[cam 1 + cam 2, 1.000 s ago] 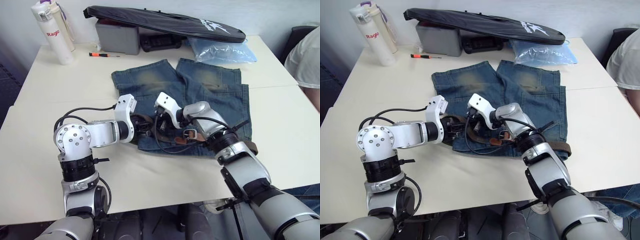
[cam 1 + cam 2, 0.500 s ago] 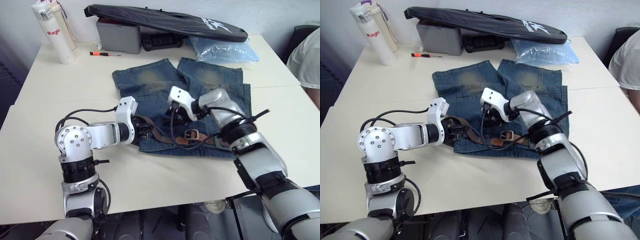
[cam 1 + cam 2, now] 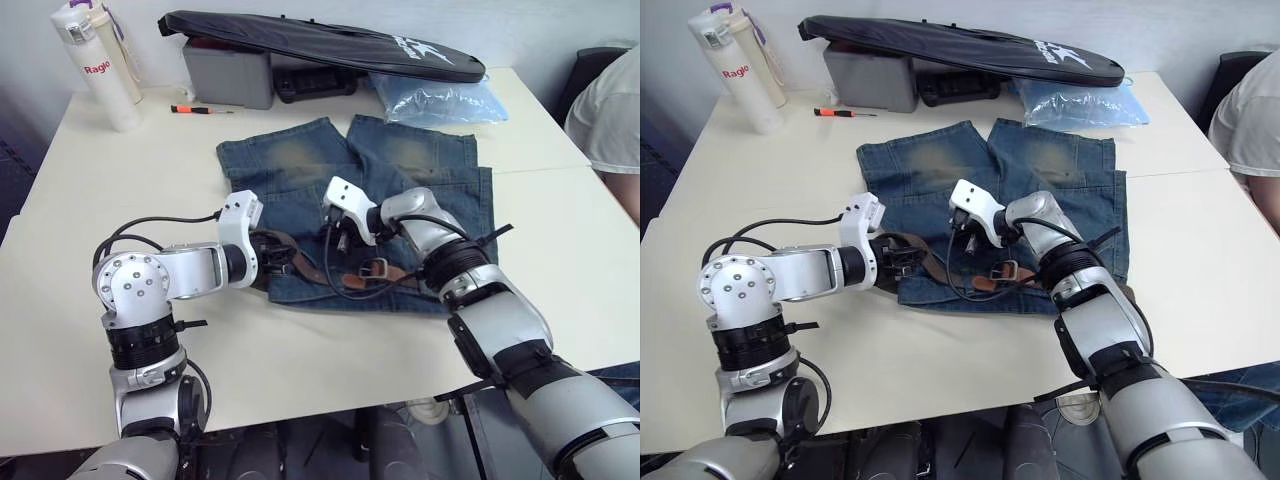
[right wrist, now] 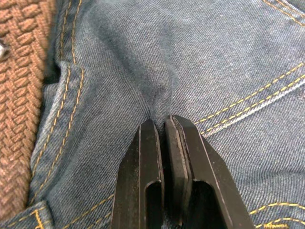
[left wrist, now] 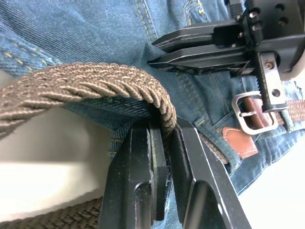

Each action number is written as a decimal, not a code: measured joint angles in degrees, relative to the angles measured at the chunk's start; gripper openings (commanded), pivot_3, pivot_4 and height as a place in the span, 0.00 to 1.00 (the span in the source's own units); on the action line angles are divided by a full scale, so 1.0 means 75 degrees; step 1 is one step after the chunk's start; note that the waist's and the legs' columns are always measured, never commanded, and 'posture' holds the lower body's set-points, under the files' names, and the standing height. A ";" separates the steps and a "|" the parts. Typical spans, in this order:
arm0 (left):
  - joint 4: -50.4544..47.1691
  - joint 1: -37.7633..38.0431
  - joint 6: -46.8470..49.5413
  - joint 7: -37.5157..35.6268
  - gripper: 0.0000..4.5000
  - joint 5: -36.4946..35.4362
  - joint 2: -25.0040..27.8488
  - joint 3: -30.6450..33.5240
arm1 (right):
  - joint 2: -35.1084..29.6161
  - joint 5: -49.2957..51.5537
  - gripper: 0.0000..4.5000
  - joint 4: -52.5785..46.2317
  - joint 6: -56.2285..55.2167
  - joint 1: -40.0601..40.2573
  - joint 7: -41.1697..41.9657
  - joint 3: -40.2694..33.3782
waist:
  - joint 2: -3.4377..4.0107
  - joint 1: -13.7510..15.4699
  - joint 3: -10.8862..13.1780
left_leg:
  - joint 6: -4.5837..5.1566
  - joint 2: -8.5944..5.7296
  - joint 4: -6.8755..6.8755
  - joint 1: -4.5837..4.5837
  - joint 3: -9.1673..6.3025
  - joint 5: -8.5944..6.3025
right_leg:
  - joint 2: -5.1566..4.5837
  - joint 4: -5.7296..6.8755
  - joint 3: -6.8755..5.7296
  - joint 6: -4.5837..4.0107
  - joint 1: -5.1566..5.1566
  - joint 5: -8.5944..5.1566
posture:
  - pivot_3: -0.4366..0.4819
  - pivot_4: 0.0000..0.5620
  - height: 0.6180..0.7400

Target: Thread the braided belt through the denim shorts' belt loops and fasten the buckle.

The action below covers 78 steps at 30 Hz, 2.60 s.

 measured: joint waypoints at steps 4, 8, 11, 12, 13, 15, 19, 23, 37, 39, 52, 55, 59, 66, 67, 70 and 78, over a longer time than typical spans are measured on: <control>0.0003 -0.0015 -0.0004 0.0206 0.00 -0.0047 0.0223 0.0224 | 0.0540 0.0151 0.01 0.0484 0.0229 -0.0264 -0.0878 -0.0488 | 0.0001 -0.0002 0.0001 | -0.0002 0.0002 -0.0005 -0.0003 0.0002 0.0000 | 0.0002 -0.0002 0.0001 -0.0002 -0.0006 -0.0001 | 0.48 0.27 1.00; 0.0004 -0.0078 -0.0013 0.0398 0.00 -0.0048 0.0084 0.0261 | 0.1009 0.0263 0.01 0.0949 0.0238 -0.0523 -0.1644 -0.0938 | 0.0001 0.0016 0.0001 | -0.0003 0.0001 -0.0005 -0.0005 0.0003 -0.0001 | 0.0002 -0.0002 0.0001 -0.0002 -0.0006 -0.0001 | 0.48 0.27 1.00; -0.0024 -0.0081 -0.0032 0.0489 0.00 -0.0026 -0.0090 0.0236 | 0.1061 0.0283 0.01 0.1112 0.0237 -0.0615 -0.1871 -0.1087 | 0.0001 0.0018 0.0001 | -0.0004 0.0001 -0.0006 -0.0006 0.0004 -0.0001 | 0.0002 -0.0002 0.0002 -0.0002 -0.0007 -0.0001 | 0.48 0.27 1.00; -0.0067 -0.0079 -0.0032 0.0521 0.00 -0.0010 -0.0139 0.0219 | 0.1061 0.0291 0.01 0.1148 0.0237 -0.0621 -0.1896 -0.1112 | 0.0001 0.0019 0.0001 | -0.0004 0.0001 -0.0006 -0.0006 0.0003 -0.0001 | 0.0002 -0.0002 0.0002 -0.0002 -0.0007 -0.0001 | 0.48 0.27 1.00; -0.0119 -0.0076 -0.0036 0.0569 0.00 0.0008 -0.0244 0.0205 | 0.1058 0.0297 0.01 0.1184 0.0238 -0.0622 -0.1907 -0.1158 | 0.0001 0.0022 0.0001 | -0.0004 0.0001 -0.0006 -0.0006 0.0005 -0.0001 | 0.0001 -0.0002 0.0003 -0.0002 -0.0007 -0.0001 | 0.48 0.27 1.00; -0.0192 -0.0023 -0.0059 0.0635 0.00 0.0051 -0.0441 0.0189 | 0.1048 0.0298 0.01 0.1201 0.0256 -0.0622 -0.1903 -0.1223 | 0.0001 0.0027 0.0001 | -0.0004 0.0001 -0.0005 -0.0006 0.0006 -0.0001 | 0.0002 -0.0002 0.0004 -0.0002 -0.0007 -0.0001 | 0.48 0.27 1.00; -0.0406 0.0192 -0.0113 0.0685 0.00 0.0145 -0.0800 -0.0012 | 0.0986 0.0297 0.01 0.1201 0.0284 -0.0621 -0.1804 -0.1264 | 0.0001 0.0033 0.0001 | -0.0004 0.0001 -0.0005 -0.0006 0.0007 -0.0001 | 0.0001 -0.0002 0.0004 -0.0002 -0.0007 -0.0001 | 0.48 0.27 1.00; -0.0437 0.0196 -0.0120 0.0585 0.00 0.0189 -0.0613 -0.0301 | 0.0934 0.0296 0.01 0.1200 0.0310 -0.0621 -0.1674 -0.1273 | 0.0001 0.0034 0.0001 | -0.0004 0.0001 -0.0006 -0.0005 0.0007 -0.0002 | 0.0001 -0.0002 0.0005 -0.0002 -0.0007 -0.0001 | 0.48 0.27 1.00; -0.0674 0.0419 -0.0019 -0.1274 0.99 -0.0055 0.2396 -0.1283 | 0.0878 0.0282 0.00 0.1126 0.0364 -0.0624 -0.1192 -0.1216 | 0.0003 0.0000 0.0002 | -0.0006 0.0003 -0.0027 -0.0020 0.0040 -0.0002 | 0.0004 0.0017 0.0037 -0.0003 -0.0066 -0.0002 | 0.48 0.27 1.00; -0.0679 0.0469 -0.0004 -0.1742 0.99 -0.0232 0.3231 -0.1365 | 0.0802 0.0241 0.00 0.1069 0.0363 -0.0624 -0.1029 -0.1135 | 0.0006 0.0001 0.0004 | -0.0007 0.0002 -0.0040 -0.0020 0.0050 0.0000 | 0.0004 0.0017 0.0043 -0.0004 -0.0078 -0.0003 | 0.48 0.27 1.00; -0.1286 0.0512 -0.0360 -0.5281 1.00 -0.0600 0.5815 -0.1953 | 0.0256 0.0528 0.63 -0.0870 0.1445 -0.0590 0.0029 -0.1043 | 0.0003 0.0016 0.0010 | -0.0008 0.0003 -0.0074 -0.0023 0.0077 0.0000 | 0.0007 0.0003 0.0051 -0.0006 -0.0101 -0.0004 | 0.48 0.27 1.00; -0.1345 0.0436 -0.0606 -0.5918 1.00 -0.0595 0.5934 -0.1959 | 0.0078 0.0727 0.93 -0.1782 0.2015 -0.0392 0.0152 -0.1050 | 0.0003 0.0023 0.0010 | -0.0008 0.0003 -0.0088 -0.0015 0.0085 0.0000 | 0.0007 0.0000 0.0050 -0.0006 -0.0102 -0.0004 | 0.48 0.27 1.00; -0.1248 0.0067 -0.1127 -0.6369 1.00 -0.0223 0.5888 -0.2097 | -0.0497 0.0868 0.98 -0.3455 0.2812 0.0510 0.0403 -0.0825 | 0.0003 0.0069 0.0010 | -0.0006 0.0002 -0.0086 -0.0018 0.0091 0.0001 | 0.0006 -0.0003 0.0050 -0.0006 -0.0102 -0.0004 | 0.48 0.27 1.00; -0.1280 0.0235 -0.3052 -0.7235 1.00 0.1352 0.5745 -0.2956 | -0.2506 0.1059 0.98 -0.6972 0.2987 0.2063 0.1588 -0.0093 | 0.0003 0.0215 0.0010 | -0.0005 0.0003 -0.0096 -0.0015 0.0114 0.0001 | 0.0007 -0.0003 0.0056 -0.0006 -0.0121 -0.0004 | 0.48 0.27 1.00; -0.1148 0.0199 -0.3329 -0.7298 1.00 0.1591 0.5549 -0.3056 | -0.2779 0.1081 0.98 -0.7485 0.2903 0.2351 0.1719 -0.0029 | 0.0003 0.0231 0.0010 | -0.0004 0.0003 -0.0095 -0.0016 0.0117 0.0001 | 0.0007 -0.0006 0.0056 -0.0006 -0.0122 -0.0004 | 0.48 0.27 1.00; -0.0652 0.0054 -0.3972 -0.7504 1.00 0.2234 0.5198 -0.3390 | -0.3192 0.1336 0.98 -0.8790 0.2963 0.3020 0.1865 0.0104 | 0.0003 0.0224 0.0010 | -0.0002 0.0003 -0.0087 -0.0017 0.0121 0.0001 | 0.0007 -0.0003 0.0060 -0.0006 -0.0121 -0.0004 | 0.48 0.27 1.00; 0.1078 -0.1359 -0.4633 -0.7629 0.82 0.3683 0.4112 -0.4115 | -0.4139 0.1894 1.00 -1.0684 0.3974 0.3778 0.1585 -0.0058 | 0.0001 0.0442 0.0011 | 0.0016 0.0002 -0.0041 -0.0023 0.0119 -0.0006 | 0.0005 0.0008 0.0057 -0.0004 -0.0110 -0.0002 | 0.48 0.27 1.00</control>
